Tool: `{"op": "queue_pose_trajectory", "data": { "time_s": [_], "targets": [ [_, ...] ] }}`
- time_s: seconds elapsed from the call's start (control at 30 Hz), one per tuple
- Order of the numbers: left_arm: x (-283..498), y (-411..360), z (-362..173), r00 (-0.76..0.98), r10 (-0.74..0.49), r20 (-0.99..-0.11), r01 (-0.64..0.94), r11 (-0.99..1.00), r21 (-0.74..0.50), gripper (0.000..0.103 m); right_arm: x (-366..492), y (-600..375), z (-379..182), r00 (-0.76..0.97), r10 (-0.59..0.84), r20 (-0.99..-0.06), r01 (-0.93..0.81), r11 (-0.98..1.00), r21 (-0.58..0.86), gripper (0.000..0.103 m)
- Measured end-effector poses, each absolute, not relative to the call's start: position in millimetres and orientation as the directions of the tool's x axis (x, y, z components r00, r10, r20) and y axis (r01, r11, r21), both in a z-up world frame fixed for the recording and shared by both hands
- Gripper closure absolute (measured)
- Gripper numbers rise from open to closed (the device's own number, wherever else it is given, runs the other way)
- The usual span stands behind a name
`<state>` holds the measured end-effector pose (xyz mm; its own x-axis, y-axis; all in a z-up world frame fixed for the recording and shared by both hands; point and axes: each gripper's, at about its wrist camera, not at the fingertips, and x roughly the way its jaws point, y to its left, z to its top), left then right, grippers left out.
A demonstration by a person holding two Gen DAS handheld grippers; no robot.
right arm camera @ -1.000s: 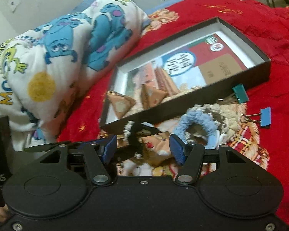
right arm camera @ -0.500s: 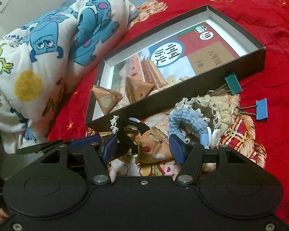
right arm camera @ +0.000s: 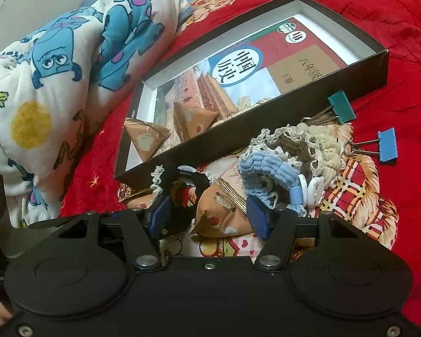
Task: Organize objects
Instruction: 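Move right gripper onto a brown packet while left gripper returns to the pile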
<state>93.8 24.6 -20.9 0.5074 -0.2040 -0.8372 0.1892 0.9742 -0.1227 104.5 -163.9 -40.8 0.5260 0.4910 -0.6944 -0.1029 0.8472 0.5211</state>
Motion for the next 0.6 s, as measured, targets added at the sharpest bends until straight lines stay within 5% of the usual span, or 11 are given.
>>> {"op": "queue_pose_trajectory", "data": {
  "time_s": [0.6],
  "targets": [
    [86.0, 34.0, -14.0, 0.526, -0.08, -0.847, 0.144, 0.99, -0.004, 0.053, 100.9, -148.9, -42.6, 0.522, 0.449, -0.725, -0.164, 0.887, 0.432, 0.043]
  ]
}}
